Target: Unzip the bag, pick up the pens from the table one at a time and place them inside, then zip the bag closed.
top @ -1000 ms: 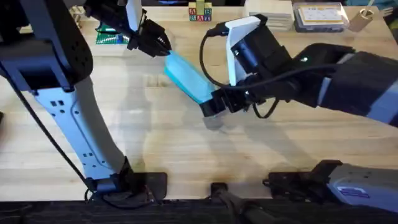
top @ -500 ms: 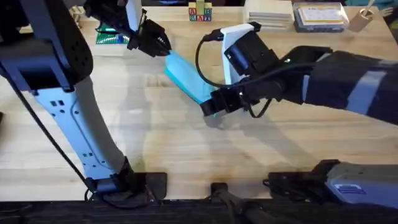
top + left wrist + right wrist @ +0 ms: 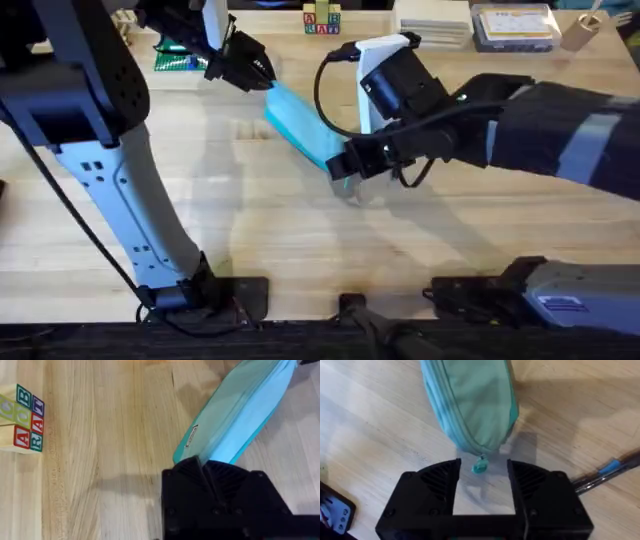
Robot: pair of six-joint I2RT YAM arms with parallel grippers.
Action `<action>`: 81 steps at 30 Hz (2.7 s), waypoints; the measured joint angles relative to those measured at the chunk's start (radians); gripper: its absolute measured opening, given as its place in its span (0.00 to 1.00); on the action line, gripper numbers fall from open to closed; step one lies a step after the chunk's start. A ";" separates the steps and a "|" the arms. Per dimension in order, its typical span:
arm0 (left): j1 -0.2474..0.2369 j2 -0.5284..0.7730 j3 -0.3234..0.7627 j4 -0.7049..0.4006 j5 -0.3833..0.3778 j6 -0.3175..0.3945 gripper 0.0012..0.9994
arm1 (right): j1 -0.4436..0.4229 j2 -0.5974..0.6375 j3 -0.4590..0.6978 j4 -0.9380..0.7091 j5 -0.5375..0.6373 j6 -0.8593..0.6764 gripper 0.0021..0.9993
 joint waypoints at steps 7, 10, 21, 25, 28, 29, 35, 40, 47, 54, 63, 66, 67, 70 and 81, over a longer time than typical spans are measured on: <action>0.000 0.000 0.000 0.000 0.000 0.000 0.04 | 0.000 0.003 0.000 0.011 -0.001 0.001 0.44; 0.000 0.000 0.000 0.000 0.000 0.000 0.04 | 0.000 0.004 0.000 0.011 0.000 0.002 0.36; 0.000 0.000 0.000 0.000 0.000 0.000 0.04 | 0.000 0.004 0.000 0.011 -0.008 0.015 0.32; 0.000 0.000 0.000 0.000 0.000 0.000 0.04 | 0.000 0.004 0.000 0.011 -0.009 0.015 0.30; 0.000 0.000 0.000 0.000 0.000 0.000 0.04 | 0.000 0.004 0.000 0.011 -0.009 0.016 0.18; 0.000 0.000 0.000 0.000 0.000 0.000 0.04 | 0.000 0.004 0.000 0.011 -0.009 0.016 0.12; 0.000 0.000 0.000 0.000 0.000 0.000 0.04 | 0.000 0.004 0.000 0.011 -0.009 0.019 0.03; 0.000 0.000 0.000 0.000 0.000 0.000 0.04 | 0.000 0.004 0.000 0.011 -0.009 0.019 0.03; 0.000 0.000 0.000 0.000 0.000 0.000 0.04 | 0.000 0.004 0.000 0.011 -0.009 0.019 0.03; 0.000 0.000 0.000 0.000 0.000 0.000 0.04 | 0.000 -0.009 0.000 0.008 -0.008 0.019 0.03; 0.000 0.000 0.000 0.001 0.000 0.000 0.04 | 0.003 -0.126 0.000 -0.004 -0.007 0.019 0.03; 0.000 0.000 0.000 0.004 0.000 0.000 0.04 | 0.003 -0.149 0.000 -0.004 -0.003 0.019 0.03; 0.000 0.000 0.000 0.004 0.000 0.000 0.04 | 0.003 -0.154 0.000 -0.004 -0.003 0.019 0.03; 0.000 0.000 0.000 0.004 0.000 0.000 0.04 | 0.003 -0.159 0.002 -0.002 -0.001 0.019 0.03; 0.000 0.000 0.000 0.004 0.000 0.000 0.04 | 0.003 -0.159 0.031 0.080 -0.001 0.019 0.03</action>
